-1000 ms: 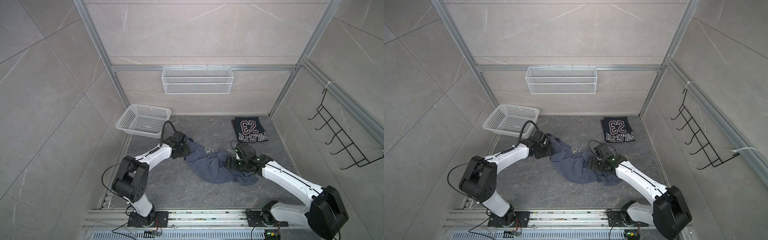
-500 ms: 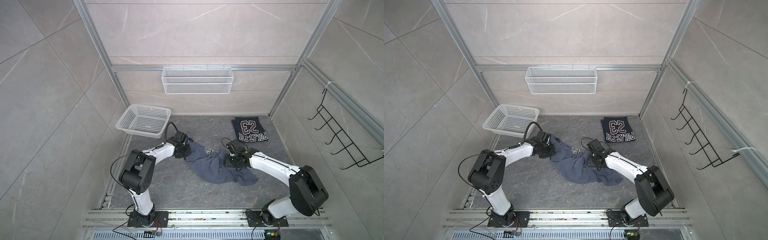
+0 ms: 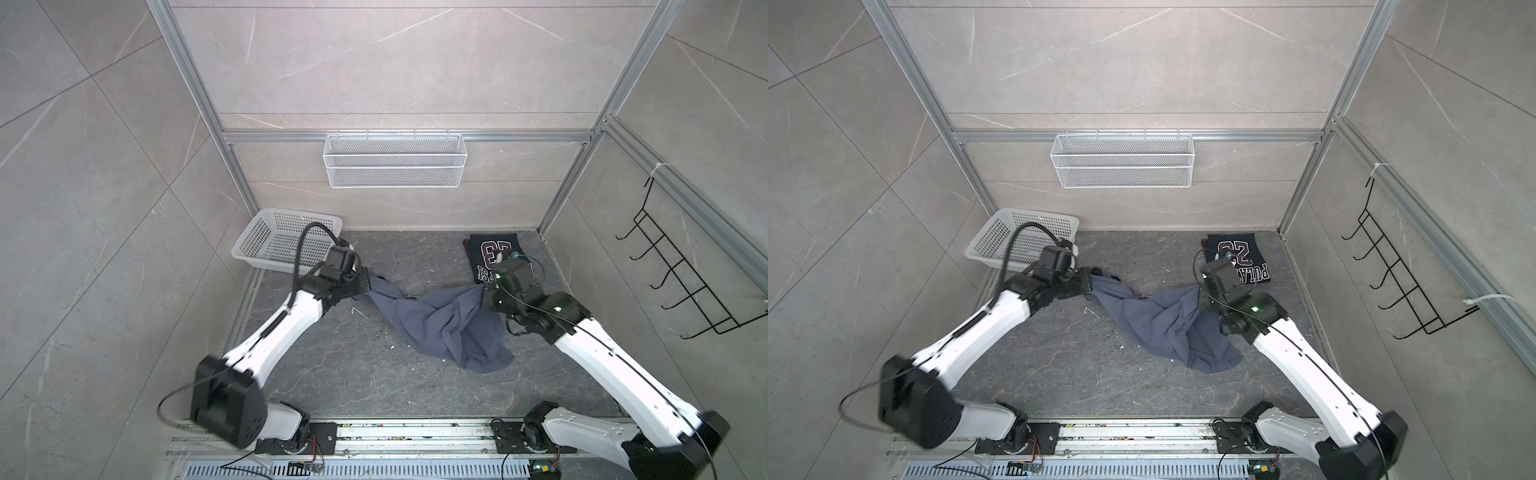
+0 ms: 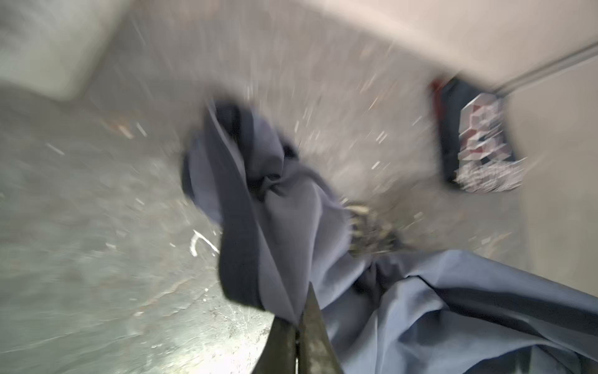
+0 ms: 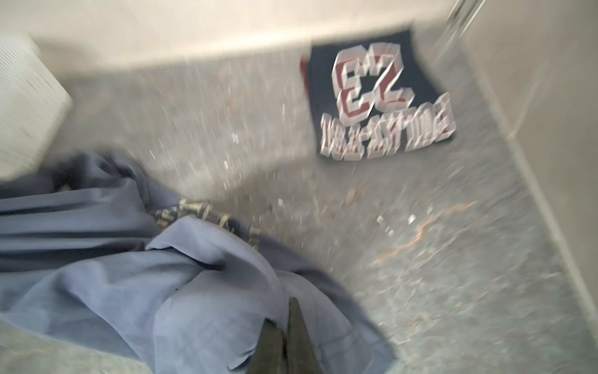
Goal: Fold and stack the tank tops
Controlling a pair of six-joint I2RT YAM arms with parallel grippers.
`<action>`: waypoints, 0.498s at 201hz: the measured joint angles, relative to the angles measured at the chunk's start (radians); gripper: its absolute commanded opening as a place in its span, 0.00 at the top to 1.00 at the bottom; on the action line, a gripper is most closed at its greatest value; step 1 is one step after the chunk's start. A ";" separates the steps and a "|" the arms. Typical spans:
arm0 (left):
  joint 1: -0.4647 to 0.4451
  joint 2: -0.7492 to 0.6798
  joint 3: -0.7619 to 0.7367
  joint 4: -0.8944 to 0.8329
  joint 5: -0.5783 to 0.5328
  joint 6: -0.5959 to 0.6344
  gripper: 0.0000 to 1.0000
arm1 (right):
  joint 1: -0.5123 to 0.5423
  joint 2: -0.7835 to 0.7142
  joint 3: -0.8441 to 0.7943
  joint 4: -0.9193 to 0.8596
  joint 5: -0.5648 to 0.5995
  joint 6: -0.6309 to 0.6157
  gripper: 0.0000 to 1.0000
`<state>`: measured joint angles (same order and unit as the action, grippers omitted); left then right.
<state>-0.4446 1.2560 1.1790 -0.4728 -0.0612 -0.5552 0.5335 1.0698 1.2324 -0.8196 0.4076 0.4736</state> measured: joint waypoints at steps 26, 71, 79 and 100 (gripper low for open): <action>0.013 -0.272 0.040 -0.006 -0.082 0.027 1.00 | -0.006 -0.105 0.123 -0.054 0.065 -0.026 0.98; 0.013 -0.476 0.079 -0.012 -0.080 0.059 1.00 | -0.006 -0.178 0.185 -0.084 0.046 -0.045 0.97; 0.013 -0.479 0.077 -0.020 -0.072 0.063 1.00 | -0.006 -0.177 0.184 -0.085 0.036 -0.045 0.97; 0.013 -0.456 0.061 -0.031 -0.067 0.074 1.00 | -0.006 -0.153 0.159 -0.082 0.023 -0.044 0.96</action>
<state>-0.4313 0.8001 1.2404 -0.5037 -0.1284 -0.4812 0.5270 0.9165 1.3911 -0.9012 0.4305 0.4294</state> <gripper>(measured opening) 0.050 0.046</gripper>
